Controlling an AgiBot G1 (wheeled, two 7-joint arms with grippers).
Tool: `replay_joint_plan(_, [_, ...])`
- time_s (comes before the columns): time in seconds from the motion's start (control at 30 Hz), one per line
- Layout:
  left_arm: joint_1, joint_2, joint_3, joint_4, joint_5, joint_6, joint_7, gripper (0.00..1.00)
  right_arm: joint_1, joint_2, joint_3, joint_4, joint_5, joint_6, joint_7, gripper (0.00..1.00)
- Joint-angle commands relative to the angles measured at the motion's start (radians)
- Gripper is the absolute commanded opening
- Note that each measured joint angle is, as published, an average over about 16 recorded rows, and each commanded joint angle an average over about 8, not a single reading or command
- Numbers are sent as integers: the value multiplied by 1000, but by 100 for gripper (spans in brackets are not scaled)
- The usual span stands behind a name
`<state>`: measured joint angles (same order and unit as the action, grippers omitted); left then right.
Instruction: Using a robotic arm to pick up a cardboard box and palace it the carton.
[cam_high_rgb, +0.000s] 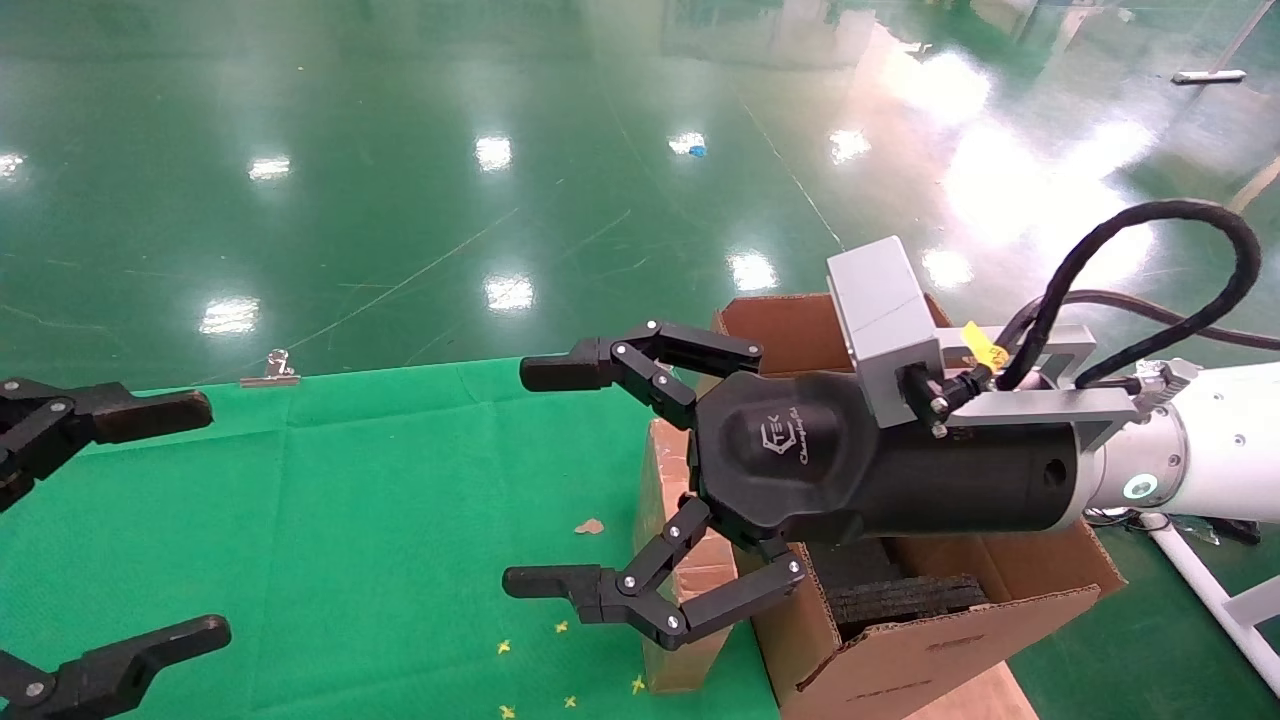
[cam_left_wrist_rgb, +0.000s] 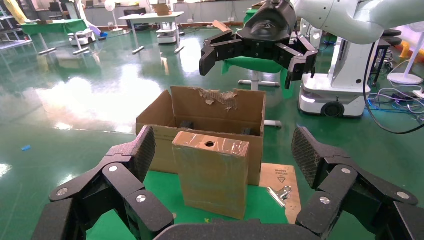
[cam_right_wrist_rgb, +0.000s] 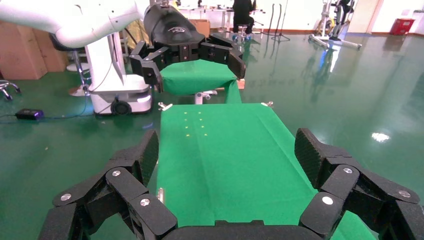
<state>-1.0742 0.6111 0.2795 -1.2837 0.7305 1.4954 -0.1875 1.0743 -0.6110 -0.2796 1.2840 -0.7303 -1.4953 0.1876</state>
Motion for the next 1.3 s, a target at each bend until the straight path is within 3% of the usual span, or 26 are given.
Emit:
replay_joint_plan(0.03, [0,0,0,0,0,0,0,100,0,0,0,0,0,0,0,100])
replay_joint_plan(0.53, [0,0,0,0,0,0,0,100,3,-1,-3,6,-4,-1,1,100])
replay_joint_plan(0.77, [-1,0,1,1,0,0,1,100,35,-12,-40,36,-70,-4,20,100])
replay_joint_plan(1.03, [-1,0,1,1,-1,0,1,100,128,-47,-159,52,-292,-5,123,100])
replay_joint_plan(1.3, [-1,0,2,1,-1,0,1,100,374,-141,-353,62,-638,-63,300,100])
